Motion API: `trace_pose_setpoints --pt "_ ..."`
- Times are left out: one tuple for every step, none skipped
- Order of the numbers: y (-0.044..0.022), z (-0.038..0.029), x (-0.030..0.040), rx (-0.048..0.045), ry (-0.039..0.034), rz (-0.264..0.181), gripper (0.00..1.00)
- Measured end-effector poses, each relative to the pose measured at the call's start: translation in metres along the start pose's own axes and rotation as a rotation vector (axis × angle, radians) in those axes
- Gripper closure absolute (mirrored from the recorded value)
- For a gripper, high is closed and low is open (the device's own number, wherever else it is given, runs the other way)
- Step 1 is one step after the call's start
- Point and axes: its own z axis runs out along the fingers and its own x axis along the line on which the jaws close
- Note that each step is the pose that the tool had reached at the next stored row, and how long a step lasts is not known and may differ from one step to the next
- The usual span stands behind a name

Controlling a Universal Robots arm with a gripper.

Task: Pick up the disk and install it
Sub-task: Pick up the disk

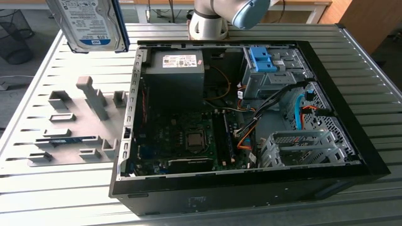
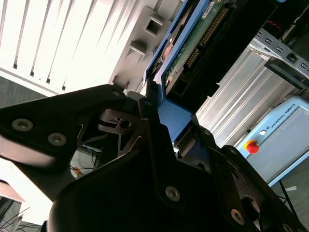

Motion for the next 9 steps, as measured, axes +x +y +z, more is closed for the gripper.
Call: trace_pose_setpoints --pt "0.0 0.0 0.0 0.0001 0.0 0.0 0.63" --pt "-0.0001 0.0 0.0 0.0 0.0 0.0 0.63" --pt "-0.0007 0.0001 0.0001 0.0001 -0.0001 0.0 0.63" --pt "-0.0017 0.0001 0.0 0.0 -0.0001 0.0 0.63" --pt "-0.0033 0.0001 0.0 0.0 0.0 0.0 0.63" --pt "-0.0058 0.0002 -0.0001 0.0 0.0 0.0 0.63" --pt "-0.0089 0.0002 -0.0002 0.0 0.0 0.0 0.63" --pt "-0.0124 0.0003 -0.0003 0.0 -0.0001 0.0 0.63" --pt "-0.0162 0.0003 -0.0004 -0.0001 0.0001 0.0 0.63"
